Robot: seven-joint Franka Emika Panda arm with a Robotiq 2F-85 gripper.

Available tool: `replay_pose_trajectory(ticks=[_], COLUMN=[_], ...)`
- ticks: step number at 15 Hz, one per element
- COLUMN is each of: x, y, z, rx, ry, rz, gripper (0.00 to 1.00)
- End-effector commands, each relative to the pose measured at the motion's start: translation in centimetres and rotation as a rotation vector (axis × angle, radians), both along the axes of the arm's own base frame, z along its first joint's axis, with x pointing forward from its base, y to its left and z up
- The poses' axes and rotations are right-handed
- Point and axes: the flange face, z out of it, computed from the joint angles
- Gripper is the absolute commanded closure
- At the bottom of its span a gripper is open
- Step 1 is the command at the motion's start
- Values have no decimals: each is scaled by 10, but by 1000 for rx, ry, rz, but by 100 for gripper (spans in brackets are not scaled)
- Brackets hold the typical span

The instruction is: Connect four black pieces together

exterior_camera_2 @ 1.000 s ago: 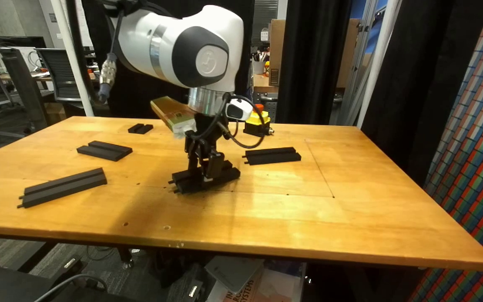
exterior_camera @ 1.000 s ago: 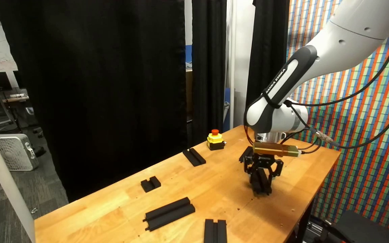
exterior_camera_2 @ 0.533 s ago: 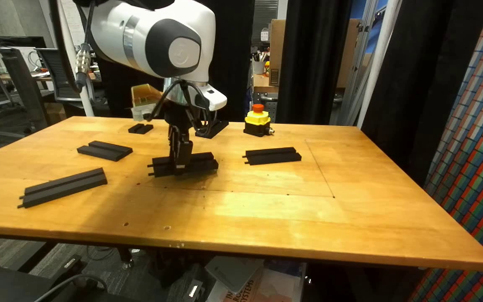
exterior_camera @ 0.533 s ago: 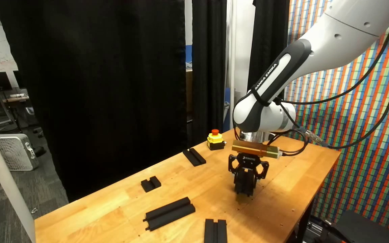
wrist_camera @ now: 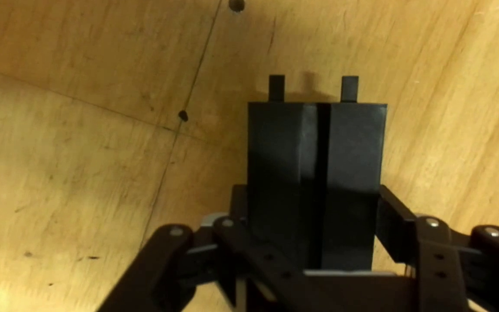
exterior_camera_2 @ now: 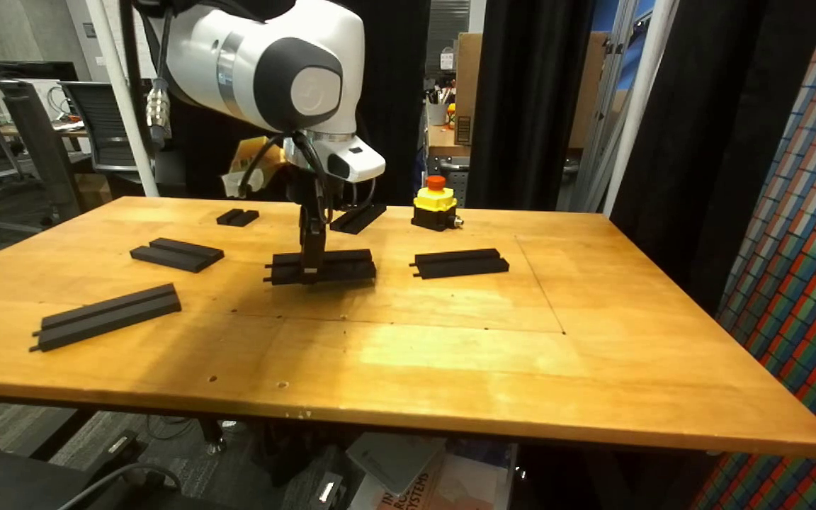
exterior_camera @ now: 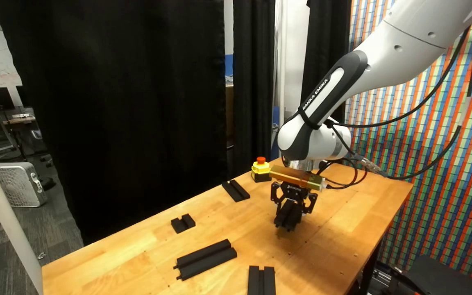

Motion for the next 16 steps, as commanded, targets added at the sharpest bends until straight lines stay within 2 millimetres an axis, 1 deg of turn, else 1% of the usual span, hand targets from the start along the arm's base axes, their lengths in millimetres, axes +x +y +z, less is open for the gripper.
replay_pose_trajectory(ticks=[1, 8, 16], x=[21, 38, 49], y=[-5, -31, -38], z=[-4, -5, -12], rx=[-19, -66, -71], ry=[-26, -33, -24], rz=[-32, -54, -45], gripper=[55, 55, 55])
